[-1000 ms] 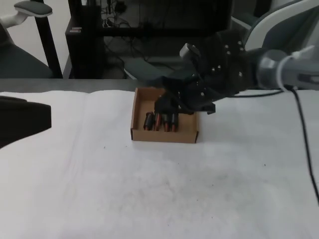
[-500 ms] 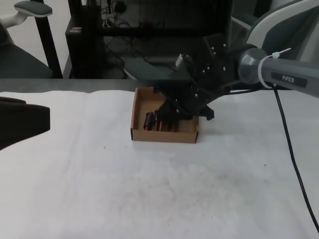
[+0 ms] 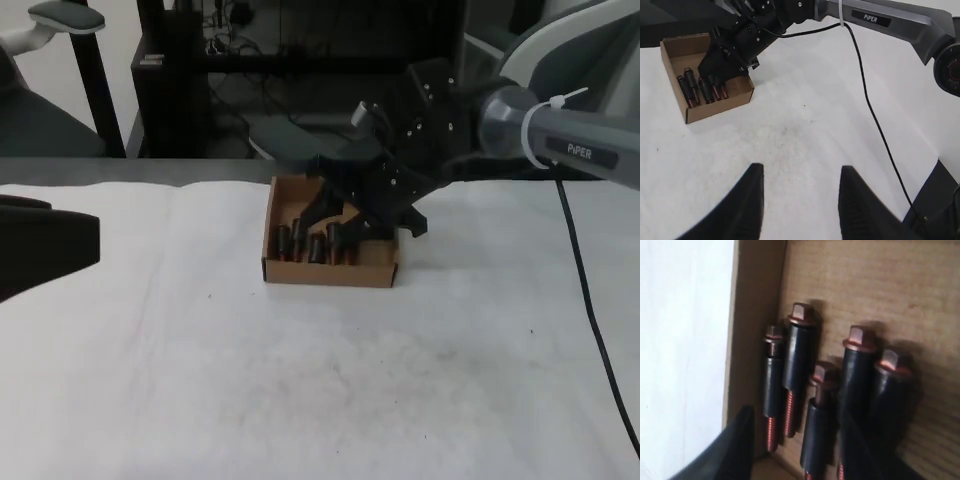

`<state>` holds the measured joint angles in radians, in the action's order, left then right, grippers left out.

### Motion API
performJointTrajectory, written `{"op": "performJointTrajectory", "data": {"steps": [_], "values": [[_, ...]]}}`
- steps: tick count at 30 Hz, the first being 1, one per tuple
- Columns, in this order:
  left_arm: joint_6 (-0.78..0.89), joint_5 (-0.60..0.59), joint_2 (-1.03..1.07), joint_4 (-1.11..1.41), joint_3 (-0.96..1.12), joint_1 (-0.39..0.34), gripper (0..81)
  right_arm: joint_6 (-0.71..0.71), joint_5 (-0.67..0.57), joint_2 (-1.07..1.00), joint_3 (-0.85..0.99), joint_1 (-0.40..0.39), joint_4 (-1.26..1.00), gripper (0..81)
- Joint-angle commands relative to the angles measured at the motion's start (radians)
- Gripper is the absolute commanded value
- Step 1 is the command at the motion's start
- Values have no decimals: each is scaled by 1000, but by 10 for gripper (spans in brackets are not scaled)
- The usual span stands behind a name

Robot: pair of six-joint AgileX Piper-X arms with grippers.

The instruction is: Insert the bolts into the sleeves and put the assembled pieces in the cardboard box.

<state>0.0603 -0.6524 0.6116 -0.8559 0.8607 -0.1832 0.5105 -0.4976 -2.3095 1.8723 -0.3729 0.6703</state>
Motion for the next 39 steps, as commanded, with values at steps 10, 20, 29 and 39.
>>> {"op": "performJointTrajectory", "data": {"steps": [10,20,29,39], "values": [[-9,1,-3,4,3,1,473,-259,29,189,26,-8,246,535],[-9,41,-99,-11,3,1,473,-337,76,547,-233,-40,269,535],[-16,54,-262,-99,3,1,473,-233,184,1063,-726,-107,59,535],[-16,54,-380,-211,-37,1,473,-50,320,1638,-1167,-190,-18,535]]}}
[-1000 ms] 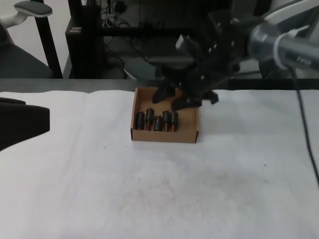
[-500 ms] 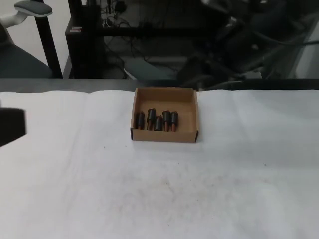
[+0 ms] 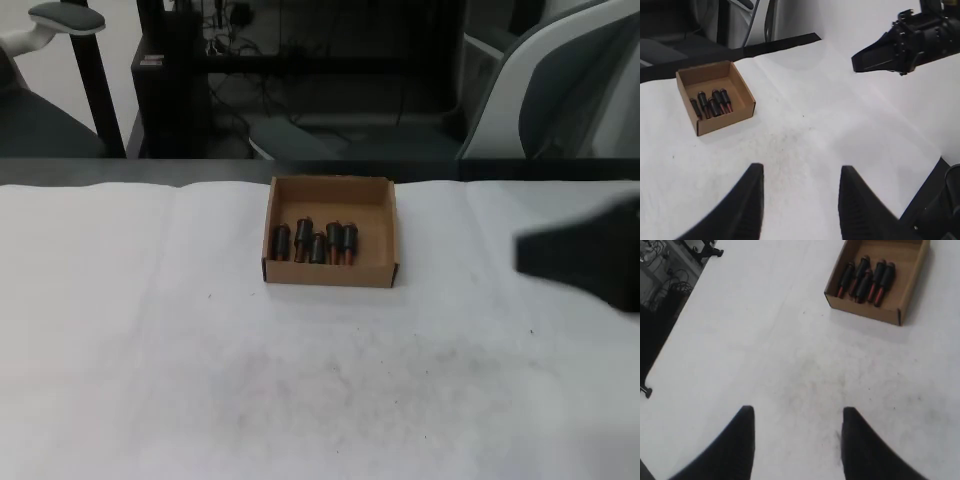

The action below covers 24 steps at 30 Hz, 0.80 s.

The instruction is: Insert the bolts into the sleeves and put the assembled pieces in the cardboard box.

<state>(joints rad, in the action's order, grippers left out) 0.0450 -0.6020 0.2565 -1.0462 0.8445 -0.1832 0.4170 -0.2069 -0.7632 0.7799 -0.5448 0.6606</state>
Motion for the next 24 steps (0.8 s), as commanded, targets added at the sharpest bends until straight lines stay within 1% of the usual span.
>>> {"op": "performJointTrajectory", "data": {"steps": [1,5,9,11,13,14,18,22,24], "values": [[-1,0,-43,-23,-44,1,473,62,43,144,-113,-27,-8,535],[41,-27,-114,-19,-170,1,473,125,86,348,-237,-54,-7,535],[85,-51,-208,-4,-337,1,473,188,97,541,-324,-59,4,535],[171,-67,-248,48,-415,1,473,190,96,610,-363,-59,18,535],[272,-92,-256,164,-483,1,473,190,96,670,-398,-59,39,535],[285,-93,-256,237,-495,1,473,190,96,693,-414,-59,50,535],[352,-17,-256,445,-546,1,473,204,96,740,-473,-59,76,535],[372,-5,-256,457,-608,-1,473,206,96,740,-531,-59,76,535],[427,-5,-256,464,-654,-1,473,211,96,740,-572,-59,59,535]]}}
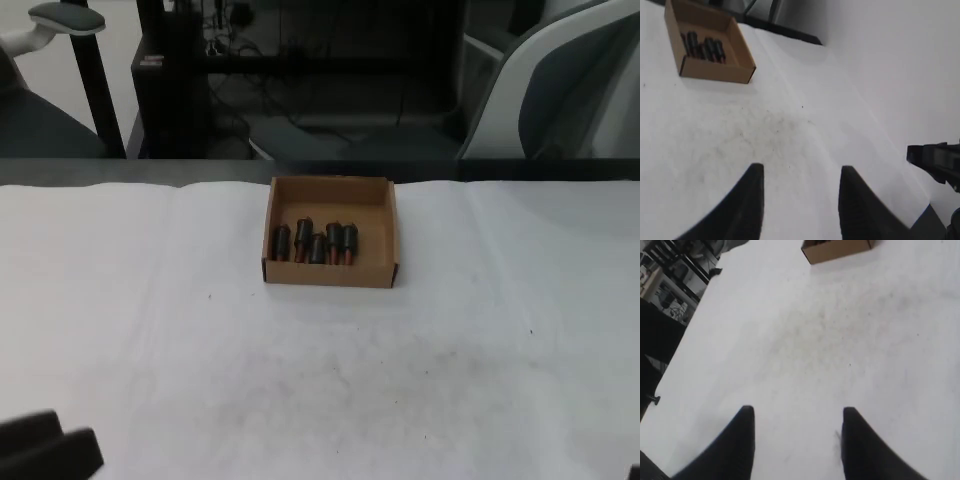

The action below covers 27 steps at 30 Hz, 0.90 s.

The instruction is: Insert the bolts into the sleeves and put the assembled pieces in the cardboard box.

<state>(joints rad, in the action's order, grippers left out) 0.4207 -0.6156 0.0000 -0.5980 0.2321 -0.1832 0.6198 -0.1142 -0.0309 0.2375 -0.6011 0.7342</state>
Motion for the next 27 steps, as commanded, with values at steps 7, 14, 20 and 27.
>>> {"op": "performJointTrajectory", "data": {"steps": [7,14,20,27], "values": [[167,17,0,95,-197,-1,473,10,4,6,-138,-3,-57,535],[202,43,0,48,-232,-1,473,10,4,6,-214,-3,-74,535],[201,96,0,20,-232,-1,473,10,4,6,-237,-3,-75,535],[201,98,0,14,-232,-1,473,10,4,4,-237,-3,-77,535]]}}
